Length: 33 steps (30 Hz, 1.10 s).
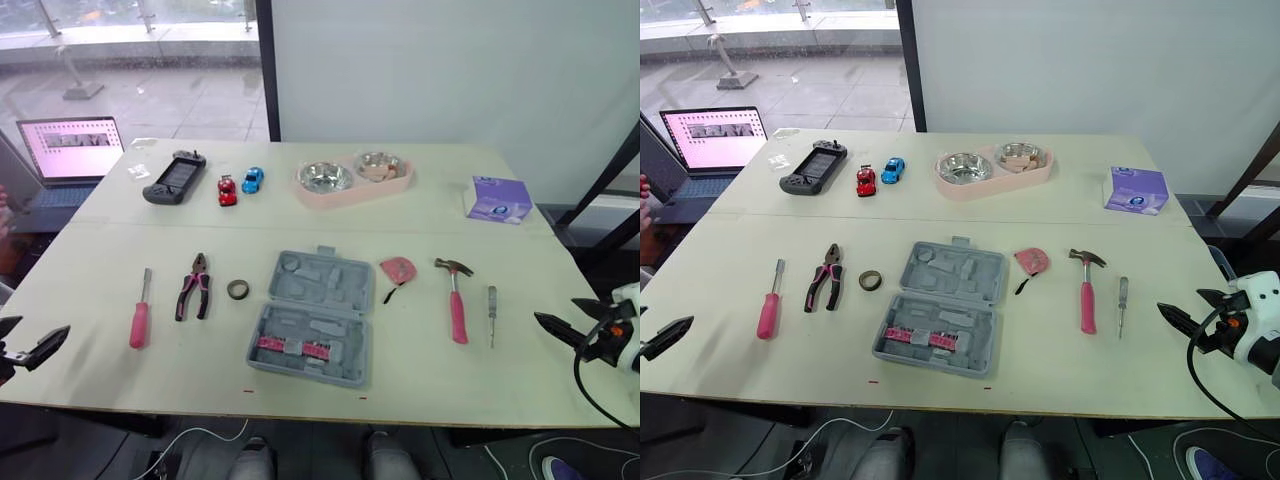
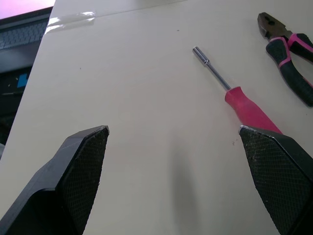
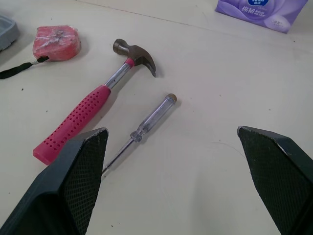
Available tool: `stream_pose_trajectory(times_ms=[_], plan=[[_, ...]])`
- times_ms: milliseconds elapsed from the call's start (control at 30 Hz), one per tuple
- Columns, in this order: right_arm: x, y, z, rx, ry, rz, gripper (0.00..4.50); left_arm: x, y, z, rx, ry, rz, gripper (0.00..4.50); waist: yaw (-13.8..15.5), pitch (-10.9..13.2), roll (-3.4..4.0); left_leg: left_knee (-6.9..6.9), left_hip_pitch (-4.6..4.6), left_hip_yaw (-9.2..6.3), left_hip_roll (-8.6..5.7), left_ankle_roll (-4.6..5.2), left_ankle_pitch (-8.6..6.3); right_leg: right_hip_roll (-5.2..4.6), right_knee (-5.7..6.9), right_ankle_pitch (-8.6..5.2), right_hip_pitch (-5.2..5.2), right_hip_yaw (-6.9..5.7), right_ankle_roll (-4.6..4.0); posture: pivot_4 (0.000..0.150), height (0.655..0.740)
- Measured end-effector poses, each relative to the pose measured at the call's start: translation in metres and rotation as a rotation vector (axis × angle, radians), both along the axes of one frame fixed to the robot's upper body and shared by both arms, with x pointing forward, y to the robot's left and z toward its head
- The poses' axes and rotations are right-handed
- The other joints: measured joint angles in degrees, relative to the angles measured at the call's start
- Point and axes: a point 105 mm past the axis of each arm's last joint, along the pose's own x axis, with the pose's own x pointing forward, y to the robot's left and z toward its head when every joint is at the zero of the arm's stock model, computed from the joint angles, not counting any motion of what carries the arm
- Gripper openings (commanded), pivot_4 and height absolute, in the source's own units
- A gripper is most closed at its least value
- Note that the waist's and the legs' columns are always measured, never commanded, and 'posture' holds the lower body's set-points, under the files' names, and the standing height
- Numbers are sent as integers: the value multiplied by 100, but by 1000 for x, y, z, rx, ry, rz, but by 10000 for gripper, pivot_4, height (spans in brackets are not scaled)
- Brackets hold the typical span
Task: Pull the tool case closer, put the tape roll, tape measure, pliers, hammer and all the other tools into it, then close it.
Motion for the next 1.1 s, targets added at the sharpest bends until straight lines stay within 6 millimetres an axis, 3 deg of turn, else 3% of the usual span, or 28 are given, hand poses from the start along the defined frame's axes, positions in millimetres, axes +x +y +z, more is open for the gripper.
stream_pose_trajectory(times_ms=[567,667,733,767,833,900,1067,1100], plan=[[0,2,-4,11,5,-7,45000,5,0,-2,-6,-3,-12,44749,-5,0,0,0,20,0,0,0,0,1,9,-1,14,3,1,1500,7400],[9,24,-3,14,7,63,45000,15,-17,-11,-37,6,-66,44749,-3,-1,1,0,30,0,0,0,0,2,12,-1,23,4,1,1500,7400],[22,57,-2,52,-6,149,45000,32,-42,-22,-80,-1,-132,44749,5,-1,3,0,38,0,0,1,1,2,14,-1,33,5,1,1500,7400],[29,79,0,70,-19,213,42323,44,-60,-25,-102,-10,-185,44997,9,-1,2,2,40,-1,0,1,2,3,16,0,36,5,1,1500,7400],[39,118,6,74,-30,332,36391,66,-98,-28,-134,-23,-297,39541,21,-1,0,5,40,-4,0,1,3,5,18,2,40,5,1,1500,7400],[45,139,8,46,-16,392,26936,84,-124,-27,-134,-32,-379,31291,54,-4,-5,4,39,-6,0,1,3,7,19,11,44,5,-12,1500,7400],[53,194,-11,-54,79,579,1961,128,-196,-27,-112,-27,-610,5245,170,-4,-4,5,41,-8,-2,2,4,10,17,18,48,5,2,1500,7400],[55,199,-16,-82,97,599,0,134,-205,-32,-115,-2,-642,625,170,-4,-5,5,41,-8,-2,2,4,9,17,22,50,5,13,1500,7400]])
